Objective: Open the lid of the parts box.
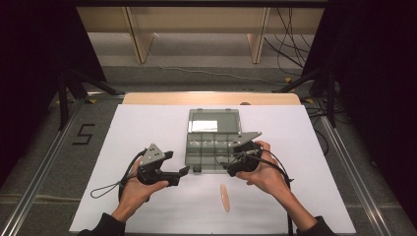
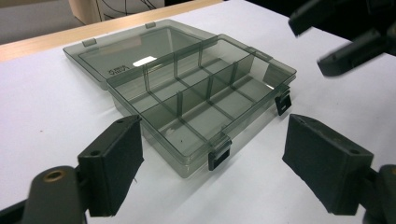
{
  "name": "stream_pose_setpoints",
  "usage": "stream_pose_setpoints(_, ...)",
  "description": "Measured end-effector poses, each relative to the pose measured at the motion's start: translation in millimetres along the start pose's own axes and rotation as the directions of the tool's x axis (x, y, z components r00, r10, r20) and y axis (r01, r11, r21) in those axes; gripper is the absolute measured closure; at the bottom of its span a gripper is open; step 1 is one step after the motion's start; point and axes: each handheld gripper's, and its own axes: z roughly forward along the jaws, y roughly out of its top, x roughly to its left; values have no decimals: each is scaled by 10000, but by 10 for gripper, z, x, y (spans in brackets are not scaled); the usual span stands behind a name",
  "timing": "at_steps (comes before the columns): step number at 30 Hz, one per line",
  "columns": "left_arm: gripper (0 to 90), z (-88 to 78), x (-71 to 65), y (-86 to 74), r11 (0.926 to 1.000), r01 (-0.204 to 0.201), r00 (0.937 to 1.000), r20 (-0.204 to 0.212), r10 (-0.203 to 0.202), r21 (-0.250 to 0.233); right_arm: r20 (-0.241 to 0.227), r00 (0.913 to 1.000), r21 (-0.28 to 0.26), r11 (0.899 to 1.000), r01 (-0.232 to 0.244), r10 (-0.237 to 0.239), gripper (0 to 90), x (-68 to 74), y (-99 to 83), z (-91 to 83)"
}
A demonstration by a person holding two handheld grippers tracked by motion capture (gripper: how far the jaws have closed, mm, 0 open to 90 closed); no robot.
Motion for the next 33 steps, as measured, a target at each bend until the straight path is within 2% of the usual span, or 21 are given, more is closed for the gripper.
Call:
stream_pose_setpoints(5, 190, -56, -21, -23, 9998, -106, 9999, 22, 107, -154, -387, 9992, 624, 9979, 154, -130, 309, 115, -67, 7)
stream_pose_setpoints(8, 190, -83, -41, -33, 9996, -73, 10000, -6, 73, -257, -510, 9986, 763, 9969, 165, -127, 309, 165, -105, 31)
stream_pose_setpoints(13, 190, -124, -63, -37, 9989, -298, 9996, 7, 298, -375, -817, 9965, 1225, 9921, 284, -185, 309, 275, -183, 104)
stream_pose_setpoints(15, 190, -131, -76, -46, 9988, -191, 9998, 57, 194, -453, -970, 9948, 1255, 9912, 419, -298, 309, 294, -208, 135)
stream_pose_setpoints(16, 190, -142, -77, -45, 9986, -309, 9995, 29, 310, -436, -987, 9948, 1339, 9903, 375, -244, 309, 305, -216, 143)
stream_pose_setpoints(28, 190, -207, -150, -65, 9980, -271, 9996, 6, 271, -574, -1283, 9908, 1899, 9795, 672, -431, 309, 386, -290, 216)
stream_pose_setpoints(30, 190, -212, -147, -60, 9970, -442, 9989, 104, 449, -628, -1306, 9901, 1948, 9779, 761, -510, 309, 400, -297, 216)
stream_pose_setpoints(33, 190, -223, -162, -65, 9971, -304, 9995, 31, 307, -693, -1331, 9900, 1953, 9780, 734, -478, 309, 407, -307, 212)
